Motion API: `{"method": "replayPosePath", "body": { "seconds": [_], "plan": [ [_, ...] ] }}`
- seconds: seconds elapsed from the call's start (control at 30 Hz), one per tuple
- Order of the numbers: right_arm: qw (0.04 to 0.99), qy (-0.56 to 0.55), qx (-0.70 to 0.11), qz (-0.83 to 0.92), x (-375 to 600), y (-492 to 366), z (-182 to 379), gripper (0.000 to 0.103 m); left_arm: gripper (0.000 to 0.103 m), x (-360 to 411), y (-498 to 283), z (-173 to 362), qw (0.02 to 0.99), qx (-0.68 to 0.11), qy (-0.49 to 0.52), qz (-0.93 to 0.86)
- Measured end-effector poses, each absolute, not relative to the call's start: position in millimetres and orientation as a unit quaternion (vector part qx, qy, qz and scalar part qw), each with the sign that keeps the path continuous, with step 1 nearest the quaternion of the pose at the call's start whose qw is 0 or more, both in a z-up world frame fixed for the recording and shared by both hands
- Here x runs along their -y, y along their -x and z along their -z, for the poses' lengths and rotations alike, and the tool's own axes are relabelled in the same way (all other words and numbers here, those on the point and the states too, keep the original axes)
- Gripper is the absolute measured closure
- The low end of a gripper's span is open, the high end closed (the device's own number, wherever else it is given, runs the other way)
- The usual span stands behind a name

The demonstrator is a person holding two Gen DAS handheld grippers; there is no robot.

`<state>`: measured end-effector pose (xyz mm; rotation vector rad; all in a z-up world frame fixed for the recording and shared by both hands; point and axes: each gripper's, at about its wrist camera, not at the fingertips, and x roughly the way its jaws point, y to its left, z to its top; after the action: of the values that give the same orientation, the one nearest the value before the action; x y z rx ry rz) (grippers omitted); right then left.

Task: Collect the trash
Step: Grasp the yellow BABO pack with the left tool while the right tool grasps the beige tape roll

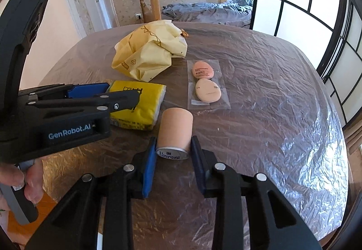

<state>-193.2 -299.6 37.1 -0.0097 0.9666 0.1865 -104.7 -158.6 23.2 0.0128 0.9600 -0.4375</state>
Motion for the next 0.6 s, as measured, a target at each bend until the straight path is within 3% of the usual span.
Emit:
{"method": "replayPosePath", "body": {
  "seconds": [0.13,0.2,0.6],
  "plan": [
    [0.884,0.008,-0.460,-0.085,299.3,195.5,-38.3,0.072,0.028,159.6,107.4,-22.8,0.866,-0.452,-0.012,0.215],
    [0.884,0.010,-0.460,-0.086,297.9,195.6,-38.1,0.070,0.024,162.8,109.6,-23.2,0.866,-0.450,-0.017,0.218],
    [0.885,0.019,-0.459,-0.076,295.4,189.8,-35.8,0.069,0.021,185.5,97.7,-18.0,0.862,-0.456,-0.034,0.221]
  ]
}}
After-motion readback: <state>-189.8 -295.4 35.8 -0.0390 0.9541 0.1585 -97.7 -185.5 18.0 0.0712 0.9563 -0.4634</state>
